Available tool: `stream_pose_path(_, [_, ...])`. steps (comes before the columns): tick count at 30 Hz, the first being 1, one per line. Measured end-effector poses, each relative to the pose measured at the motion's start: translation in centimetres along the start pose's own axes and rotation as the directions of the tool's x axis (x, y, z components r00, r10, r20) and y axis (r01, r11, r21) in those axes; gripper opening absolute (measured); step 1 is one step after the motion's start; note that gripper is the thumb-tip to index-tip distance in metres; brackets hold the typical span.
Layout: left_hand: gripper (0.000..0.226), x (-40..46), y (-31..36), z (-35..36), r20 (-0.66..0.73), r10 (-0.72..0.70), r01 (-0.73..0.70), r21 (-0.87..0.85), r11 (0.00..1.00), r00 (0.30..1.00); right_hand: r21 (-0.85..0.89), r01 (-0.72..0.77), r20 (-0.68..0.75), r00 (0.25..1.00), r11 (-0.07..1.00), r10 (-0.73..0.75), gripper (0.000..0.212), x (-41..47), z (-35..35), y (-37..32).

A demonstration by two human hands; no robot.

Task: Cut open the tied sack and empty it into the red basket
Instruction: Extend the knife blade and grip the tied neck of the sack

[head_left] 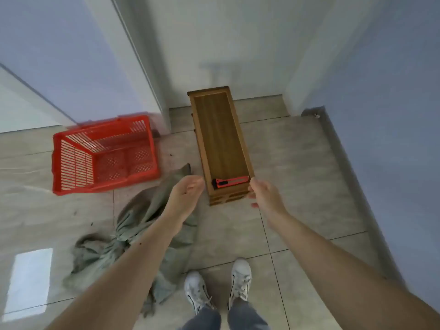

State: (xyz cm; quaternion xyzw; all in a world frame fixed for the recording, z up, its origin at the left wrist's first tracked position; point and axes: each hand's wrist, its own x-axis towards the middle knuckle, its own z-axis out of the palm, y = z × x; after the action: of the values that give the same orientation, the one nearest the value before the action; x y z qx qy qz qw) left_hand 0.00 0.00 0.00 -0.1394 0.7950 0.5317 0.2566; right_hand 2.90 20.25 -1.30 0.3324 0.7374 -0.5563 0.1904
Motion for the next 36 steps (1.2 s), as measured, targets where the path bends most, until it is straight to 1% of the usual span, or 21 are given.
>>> stream_pose_path(2, [0.035, 2.2, -0.9, 1.5, 0.01, -0.023, 0.023, 0.026, 0.999, 1.0, 0.045, -0.069, 0.005, 0.998, 0.997, 0.068, 0.041, 2.7, 1.0, 1.1])
stream_pose_path(4, [0.038, 4.4, -2.2, 3.2, 0.062, -0.07, 0.067, 0.049, 0.997, 0.996, 0.118, -0.155, 0.016, 0.988, 0.981, 0.154, 0.044, 5.6, 2.4, 2.9])
stream_pose_path(6, [0.04, 6.8, -3.6, 4.8, 0.095, -0.076, 0.066, 0.103, 0.992, 0.993, 0.204, -0.236, 0.028, 0.972, 0.95, 0.235, 0.048, 8.7, 4.0, 4.4])
stream_pose_path(9, [0.025, 10.9, -5.6, 6.8, 0.116, -0.061, 0.041, 0.17, 0.985, 0.991, 0.316, -0.306, 0.063, 0.951, 0.898, 0.302, 0.05, 13.0, 6.2, 6.2])
stream_pose_path(10, [0.025, 12.1, -6.3, 7.5, 0.127, -0.056, 0.031, 0.192, 0.981, 0.99, 0.332, -0.322, 0.069, 0.946, 0.887, 0.318, 0.048, 14.1, 6.8, 6.7])
stream_pose_path(13, [0.041, 15.2, -7.8, 9.3, 0.163, -0.021, -0.025, 0.278, 0.96, 0.986, 0.363, -0.335, 0.049, 0.939, 0.869, 0.342, 0.038, 16.8, 7.9, 8.2])
stream_pose_path(15, [0.043, 17.1, -8.4, 10.2, 0.161, 0.007, -0.058, 0.311, 0.949, 0.987, 0.38, -0.328, 0.02, 0.938, 0.865, 0.347, 0.031, 18.1, 8.2, 8.7])
stream_pose_path(18, [0.04, 19.1, -9.3, 10.8, 0.134, -0.041, -0.005, 0.327, 0.945, 0.99, 0.441, -0.339, 0.006, 0.927, 0.831, 0.374, 0.028, 19.0, 8.5, 9.0])
stream_pose_path(21, [0.032, 20.1, -10.7, 11.3, 0.111, -0.101, 0.051, 0.381, 0.923, 0.989, 0.473, -0.347, -0.003, 0.919, 0.81, 0.395, 0.031, 19.1, 8.7, 8.9])
stream_pose_path(24, [0.026, 20.4, -11.1, 11.4, 0.122, -0.099, 0.041, 0.405, 0.913, 0.988, 0.52, -0.364, 0.018, 0.909, 0.773, 0.416, 0.036, 19.4, 8.8, 8.9])
stream_pose_path(27, [0.026, 20.3, -11.1, 11.2, 0.162, -0.095, 0.027, 0.381, 0.924, 0.982, 0.522, -0.373, 0.057, 0.913, 0.767, 0.405, 0.04, 19.4, 9.1, 8.9])
stream_pose_path(30, [0.023, 20.0, -11.3, 10.9, 0.17, -0.086, 0.031, 0.301, 0.953, 0.982, 0.492, -0.363, 0.085, 0.925, 0.792, 0.371, 0.027, 19.2, 9.3, 8.8])
stream_pose_path(32, [0.021, 19.5, -11.4, 10.7, 0.165, -0.082, 0.053, 0.173, 0.983, 0.983, 0.467, -0.345, 0.098, 0.935, 0.814, 0.34, 0.022, 19.0, 9.3, 8.8])
stream_pose_path(33, [0.023, 19.2, -11.5, 10.5, 0.159, -0.094, 0.082, 0.081, 0.993, 0.983, 0.455, -0.325, 0.104, 0.944, 0.829, 0.313, 0.022, 18.9, 9.3, 8.9])
stream_pose_path(36, [0.027, 17.6, -11.6, 10.0, 0.158, -0.143, 0.174, -0.207, 0.963, 0.977, 0.404, -0.234, 0.122, 0.972, 0.884, 0.202, 0.027, 18.0, 9.2, 9.1])
